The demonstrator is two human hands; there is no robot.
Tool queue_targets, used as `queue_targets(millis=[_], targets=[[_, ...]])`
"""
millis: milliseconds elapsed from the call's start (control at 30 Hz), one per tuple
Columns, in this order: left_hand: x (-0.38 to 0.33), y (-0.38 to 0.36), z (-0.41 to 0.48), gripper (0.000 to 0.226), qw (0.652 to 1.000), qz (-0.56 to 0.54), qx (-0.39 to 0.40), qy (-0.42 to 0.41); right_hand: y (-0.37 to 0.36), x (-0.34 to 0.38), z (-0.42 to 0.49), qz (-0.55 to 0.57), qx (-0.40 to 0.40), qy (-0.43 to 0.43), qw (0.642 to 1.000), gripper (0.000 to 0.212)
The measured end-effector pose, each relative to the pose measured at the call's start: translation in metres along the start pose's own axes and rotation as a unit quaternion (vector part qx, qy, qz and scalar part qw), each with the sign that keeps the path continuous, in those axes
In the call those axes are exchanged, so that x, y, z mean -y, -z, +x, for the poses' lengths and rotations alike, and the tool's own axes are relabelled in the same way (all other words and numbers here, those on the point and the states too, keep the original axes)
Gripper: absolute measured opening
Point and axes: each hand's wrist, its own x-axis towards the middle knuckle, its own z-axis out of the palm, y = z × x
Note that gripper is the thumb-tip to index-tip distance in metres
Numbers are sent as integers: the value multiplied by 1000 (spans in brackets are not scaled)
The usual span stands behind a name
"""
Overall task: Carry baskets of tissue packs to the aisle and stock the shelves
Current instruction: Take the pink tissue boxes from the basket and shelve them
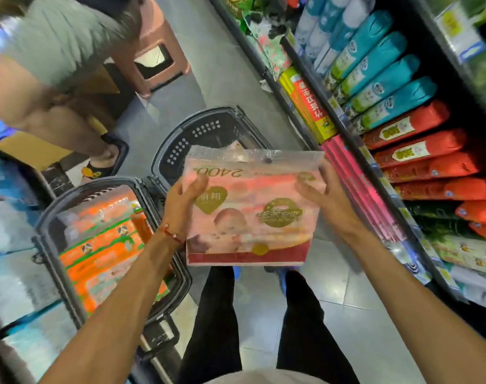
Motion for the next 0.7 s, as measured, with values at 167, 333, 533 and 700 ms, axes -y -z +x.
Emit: queue_targets(millis=[167, 333, 533, 700], targets=[[7, -7, -63, 63, 987, -133, -77, 38, -7, 0, -26, 14, 90, -20, 996, 96], [17, -34, -141, 38, 972, -197, -130, 2, -5, 21, -46, -17, 154, -3, 988, 70], [47, -53, -256, 81, 943, -197, -241, -118, -6, 55, -98, -134, 251, -1, 959, 99], [67, -69, -362, 87, 898, -241, -330, -163, -38, 84, -168, -187, 366, 28, 911, 68]])
